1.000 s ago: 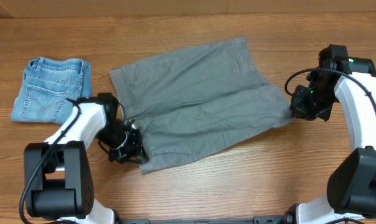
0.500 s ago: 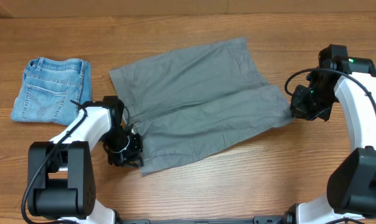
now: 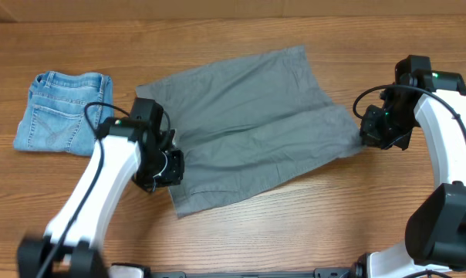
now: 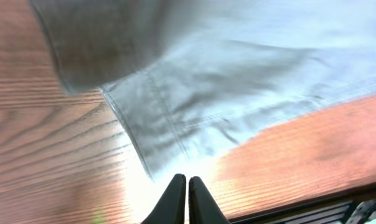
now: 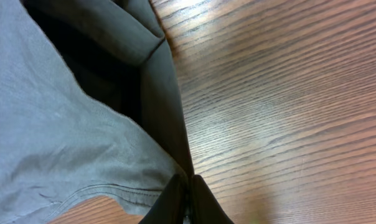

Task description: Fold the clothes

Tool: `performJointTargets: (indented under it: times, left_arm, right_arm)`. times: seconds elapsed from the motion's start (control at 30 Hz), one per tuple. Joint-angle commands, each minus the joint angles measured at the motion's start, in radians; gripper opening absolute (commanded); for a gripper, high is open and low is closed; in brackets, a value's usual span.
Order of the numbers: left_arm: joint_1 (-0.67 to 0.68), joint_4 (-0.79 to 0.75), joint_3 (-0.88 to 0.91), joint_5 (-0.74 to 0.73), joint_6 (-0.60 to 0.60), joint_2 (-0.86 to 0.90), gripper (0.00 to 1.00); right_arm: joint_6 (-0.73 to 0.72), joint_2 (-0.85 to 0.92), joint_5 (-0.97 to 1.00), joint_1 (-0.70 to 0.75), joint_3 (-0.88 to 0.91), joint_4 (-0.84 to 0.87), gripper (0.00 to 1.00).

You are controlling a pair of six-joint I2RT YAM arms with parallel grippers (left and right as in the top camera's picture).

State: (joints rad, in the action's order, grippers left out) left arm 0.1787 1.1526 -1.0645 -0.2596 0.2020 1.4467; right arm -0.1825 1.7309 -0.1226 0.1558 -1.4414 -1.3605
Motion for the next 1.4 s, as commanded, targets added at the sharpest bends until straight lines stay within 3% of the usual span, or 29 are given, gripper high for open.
performJointTargets:
  times: [0.0,0.1,0.13,0.17,0.4,0.67,0.87,1.0,1.13,1.27,1.37]
  left_arm:
    - [0.072,0.008,-0.009,0.108,-0.026,-0.116,0.12]
    - [0.132,-0.032,-0.010,0.079,-0.019,-0.181,0.54]
    - [0.147,-0.043,-0.010,0.086,-0.029,-0.195,0.64]
    - [0.156,-0.058,-0.010,0.086,-0.029,-0.200,0.66]
    - [0.282,-0.035,0.018,0.261,-0.061,-0.120,0.64]
    - [0.468,-0.062,0.018,0.343,-0.061,0.151,0.56]
    - [0.496,-0.086,0.018,0.406,-0.060,0.309,0.51]
    - [0.499,-0.085,0.018,0.369,-0.062,0.372,0.43]
    - [0.528,-0.101,0.018,0.375,-0.087,0.383,0.46]
    - [0.549,-0.137,0.025,0.375,-0.102,0.384,0.58]
    - [0.548,-0.145,0.028,0.375,-0.102,0.384,0.57]
  right_arm:
    - [-0.001,-0.006,0.017,0.003,-0.011,-0.001,0.07]
    - [-0.001,-0.006,0.017,0.003,-0.011,0.001,0.07]
    - [-0.001,-0.006,0.017,0.003,-0.011,0.002,0.08]
    - [-0.001,-0.006,0.017,0.003,-0.011,0.002,0.08]
    - [-0.001,-0.006,0.017,0.003,-0.011,0.002,0.08]
    - [-0.001,-0.006,0.017,0.003,-0.011,0.002,0.08]
    - [-0.001,-0.006,0.017,0.003,-0.011,0.002,0.09]
    - [-0.001,-0.006,0.017,0.003,-0.011,0.005,0.09]
    - [-0.001,-0.006,0.017,0.003,-0.011,0.006,0.09]
    - [-0.001,-0.006,0.017,0.003,-0.011,0.012,0.10]
    - [-0.001,-0.006,0.017,0.003,-0.011,0.016,0.10]
